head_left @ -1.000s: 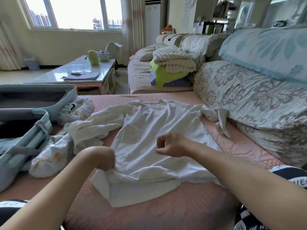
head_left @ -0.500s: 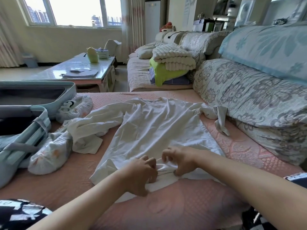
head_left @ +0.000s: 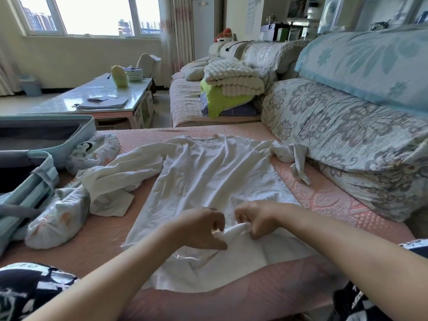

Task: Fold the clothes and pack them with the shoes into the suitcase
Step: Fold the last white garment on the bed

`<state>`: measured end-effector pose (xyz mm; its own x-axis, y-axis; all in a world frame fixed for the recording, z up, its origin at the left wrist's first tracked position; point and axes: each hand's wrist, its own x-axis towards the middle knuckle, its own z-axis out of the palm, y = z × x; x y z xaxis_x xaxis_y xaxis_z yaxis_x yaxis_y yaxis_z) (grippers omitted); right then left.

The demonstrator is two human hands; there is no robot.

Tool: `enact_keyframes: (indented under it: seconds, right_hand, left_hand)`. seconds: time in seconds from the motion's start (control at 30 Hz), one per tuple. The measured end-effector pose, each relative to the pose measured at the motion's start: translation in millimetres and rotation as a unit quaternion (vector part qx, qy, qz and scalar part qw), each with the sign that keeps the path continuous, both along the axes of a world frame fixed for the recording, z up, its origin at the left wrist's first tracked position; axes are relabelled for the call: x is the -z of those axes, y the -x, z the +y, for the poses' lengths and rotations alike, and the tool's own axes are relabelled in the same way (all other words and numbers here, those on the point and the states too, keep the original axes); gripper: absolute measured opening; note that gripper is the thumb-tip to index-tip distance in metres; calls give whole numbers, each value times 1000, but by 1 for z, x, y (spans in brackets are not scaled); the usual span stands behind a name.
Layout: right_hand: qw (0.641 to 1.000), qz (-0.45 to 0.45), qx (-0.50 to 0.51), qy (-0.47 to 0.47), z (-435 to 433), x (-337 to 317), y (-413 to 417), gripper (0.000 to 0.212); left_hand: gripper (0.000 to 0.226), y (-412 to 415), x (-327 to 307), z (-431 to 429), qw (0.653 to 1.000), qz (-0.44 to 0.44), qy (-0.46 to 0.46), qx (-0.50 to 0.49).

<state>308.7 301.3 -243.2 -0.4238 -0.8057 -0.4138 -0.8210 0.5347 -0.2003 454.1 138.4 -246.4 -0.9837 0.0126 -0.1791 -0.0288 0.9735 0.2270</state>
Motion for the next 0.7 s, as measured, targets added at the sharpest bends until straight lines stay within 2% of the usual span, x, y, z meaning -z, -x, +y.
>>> enact_keyframes:
  seconds: [0.07, 0.1, 0.17, 0.27, 0.33, 0.4, 0.43, 0.47, 0.5, 0.53, 0.57, 0.6, 0.67, 0.7]
  right_hand:
    - [998, 44, 7, -41, 8, 2, 7, 50]
    - [996, 63, 16, -58, 14, 2, 12, 53]
    - [992, 100, 37, -73, 27, 0, 21, 53]
    - [984, 167, 34, -43, 46, -15, 36, 39]
    - [980, 188, 38, -54, 58, -25, 46, 32]
    - [972, 173, 57, -151, 71, -29, 55, 23]
    - [961, 123, 78, -234, 77, -29, 56, 17]
    - [941, 40, 112, -316, 80, -29, 56, 17]
    - [918, -54, 153, -362, 81, -29, 56, 22]
    - [901, -133, 198, -362, 80, -32, 56, 29]
    - [902, -165, 226, -328, 78, -35, 56, 35]
    - [918, -163, 236, -274, 74, -37, 58, 35]
    - [968, -70, 208, -123, 59, -39, 60, 26]
    - [981, -7, 187, -50, 49, -40, 61, 20]
  left_hand:
    - [61, 12, 14, 12, 999, 31, 24, 22]
    - [58, 18, 21, 19, 998, 35, 37, 33]
    - [37, 32, 28, 28, 997, 61, 29, 38]
    - [13, 54, 18, 29, 993, 91, -79, -16]
    - [13, 69, 6, 34, 988, 63, -139, -11]
    - [25, 75, -5, 50, 982, -90, -165, 9]
    - [27, 77, -7, 58, 961, -205, -185, 8]
    - [31, 77, -8, 65, 931, -308, -197, 9]
    - [32, 77, -10, 68, 904, -374, -208, 15]
    - [33, 79, -10, 69, 893, -394, -219, 21]
    - [31, 83, -9, 65, 900, -370, -230, 19]
    - [28, 86, -9, 60, 916, -314, -249, 10]
    - [20, 92, -14, 43, 947, -165, -272, -31]
    - [19, 94, -16, 31, 959, -95, -262, -52]
